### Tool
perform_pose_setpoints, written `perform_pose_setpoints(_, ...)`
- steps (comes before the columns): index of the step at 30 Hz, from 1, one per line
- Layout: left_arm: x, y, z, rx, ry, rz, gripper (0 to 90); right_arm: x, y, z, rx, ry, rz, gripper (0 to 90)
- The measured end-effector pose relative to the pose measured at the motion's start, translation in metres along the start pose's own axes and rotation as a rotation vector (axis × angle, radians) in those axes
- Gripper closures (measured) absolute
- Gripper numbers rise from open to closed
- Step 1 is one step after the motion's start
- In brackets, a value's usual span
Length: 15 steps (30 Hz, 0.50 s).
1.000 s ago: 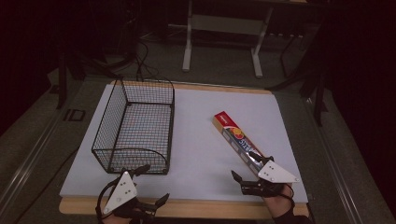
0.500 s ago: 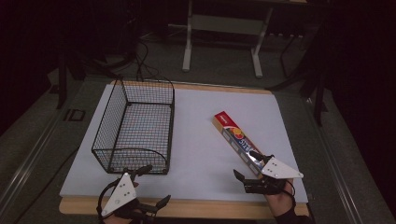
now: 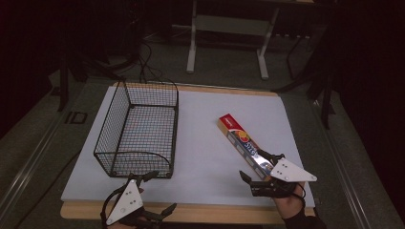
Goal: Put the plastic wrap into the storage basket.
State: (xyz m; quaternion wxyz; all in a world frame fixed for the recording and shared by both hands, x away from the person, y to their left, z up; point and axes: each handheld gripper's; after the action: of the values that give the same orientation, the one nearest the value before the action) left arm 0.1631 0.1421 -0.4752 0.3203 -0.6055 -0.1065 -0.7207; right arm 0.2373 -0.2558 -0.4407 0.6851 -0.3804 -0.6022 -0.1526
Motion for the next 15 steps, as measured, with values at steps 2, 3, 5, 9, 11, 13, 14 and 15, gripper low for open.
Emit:
perform_pose_setpoints(2,0.0,0.0,0.0,0.0,0.004,0.001,1.6,0.006,0.001,-0.004,-0.006,0.008,0.002,12.0)
perform_pose_setpoints(3,0.0,0.0,0.0,0.0,0.006,0.002,1.6,0.008,0.001,-0.005,-0.012,0.009,0.002,12.0)
perform_pose_setpoints(5,0.0,0.0,-0.001,0.0,0.008,0.003,1.6,0.011,0.003,-0.006,-0.027,0.007,0.01,11.5)
perform_pose_setpoints(9,0.0,0.001,-0.001,-0.003,0.013,0.009,1.6,0.021,0.012,-0.014,-0.061,-0.011,0.032,11.2)
perform_pose_setpoints(11,0.0,0.002,-0.002,-0.006,0.016,0.011,1.6,0.023,0.014,-0.018,-0.064,-0.006,0.033,11.1)
perform_pose_setpoints(13,0.0,0.002,-0.002,-0.006,0.018,0.014,1.6,0.026,0.016,-0.021,-0.069,-0.006,0.017,10.9)
perform_pose_setpoints(14,-0.001,0.002,-0.002,-0.006,0.02,0.018,1.6,0.028,0.016,-0.023,-0.071,-0.002,0.008,10.4)
perform_pose_setpoints(15,-0.001,0.003,-0.002,-0.006,0.024,0.023,1.6,0.029,0.017,-0.025,-0.071,-0.006,0.002,10.3)
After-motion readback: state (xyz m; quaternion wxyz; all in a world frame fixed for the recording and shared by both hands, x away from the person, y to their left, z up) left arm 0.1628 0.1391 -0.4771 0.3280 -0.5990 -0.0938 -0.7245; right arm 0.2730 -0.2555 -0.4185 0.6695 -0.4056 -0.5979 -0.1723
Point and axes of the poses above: each handheld gripper's, and its own axes: y roughly forward along the jaws, x roughly out of its top, z roughly to its left, and after that the axes turned 10 degrees about y, right-handed
